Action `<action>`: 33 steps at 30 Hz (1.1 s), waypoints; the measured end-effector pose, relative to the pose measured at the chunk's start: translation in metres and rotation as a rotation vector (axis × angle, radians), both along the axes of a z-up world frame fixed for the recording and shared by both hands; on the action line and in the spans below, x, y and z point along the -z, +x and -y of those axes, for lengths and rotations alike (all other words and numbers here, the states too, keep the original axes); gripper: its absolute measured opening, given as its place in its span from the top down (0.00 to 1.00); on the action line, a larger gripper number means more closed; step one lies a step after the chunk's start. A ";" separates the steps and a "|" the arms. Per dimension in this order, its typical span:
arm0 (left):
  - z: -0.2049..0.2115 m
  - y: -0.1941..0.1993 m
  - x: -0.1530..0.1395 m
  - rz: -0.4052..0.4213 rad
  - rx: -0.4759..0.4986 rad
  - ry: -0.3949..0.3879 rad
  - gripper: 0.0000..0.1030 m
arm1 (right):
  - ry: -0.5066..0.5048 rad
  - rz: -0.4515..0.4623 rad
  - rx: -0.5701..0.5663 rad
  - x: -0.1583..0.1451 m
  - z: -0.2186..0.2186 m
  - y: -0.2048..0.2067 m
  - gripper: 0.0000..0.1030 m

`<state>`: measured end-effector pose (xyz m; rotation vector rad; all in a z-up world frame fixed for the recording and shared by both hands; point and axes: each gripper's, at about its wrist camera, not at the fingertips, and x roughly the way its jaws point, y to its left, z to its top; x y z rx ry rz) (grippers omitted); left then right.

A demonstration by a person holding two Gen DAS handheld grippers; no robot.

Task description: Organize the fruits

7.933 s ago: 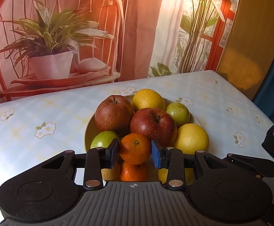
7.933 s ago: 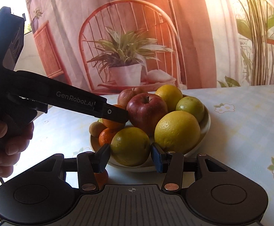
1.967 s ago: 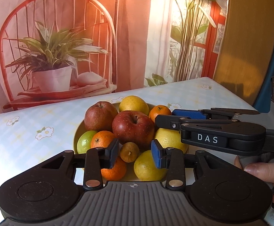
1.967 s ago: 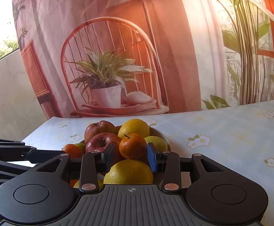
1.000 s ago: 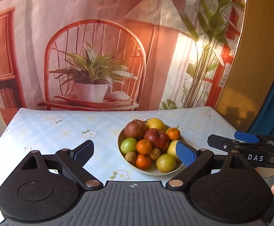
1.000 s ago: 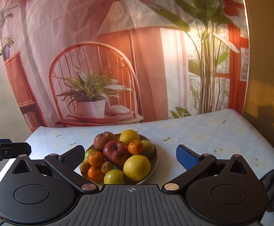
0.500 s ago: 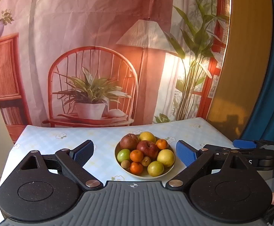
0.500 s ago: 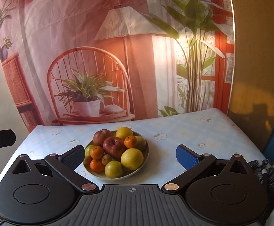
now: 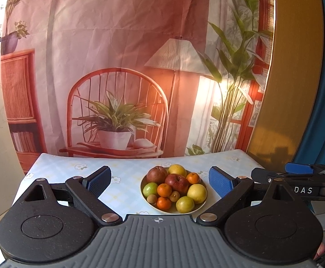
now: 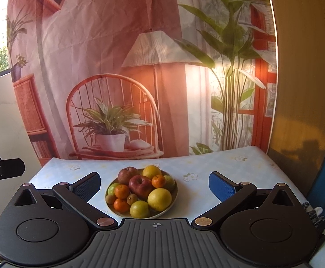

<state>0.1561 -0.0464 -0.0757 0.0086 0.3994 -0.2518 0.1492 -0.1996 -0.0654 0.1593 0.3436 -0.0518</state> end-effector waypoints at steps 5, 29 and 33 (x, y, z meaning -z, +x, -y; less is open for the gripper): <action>-0.004 -0.004 -0.002 0.015 -0.014 0.011 0.07 | -0.009 0.015 -0.005 -0.004 -0.003 -0.006 0.00; -0.007 -0.010 -0.003 0.032 -0.040 0.033 0.07 | -0.027 0.040 -0.006 -0.010 -0.009 -0.013 0.01; -0.010 -0.009 -0.004 0.035 -0.050 0.025 0.07 | -0.031 0.043 -0.008 -0.010 -0.010 -0.014 0.00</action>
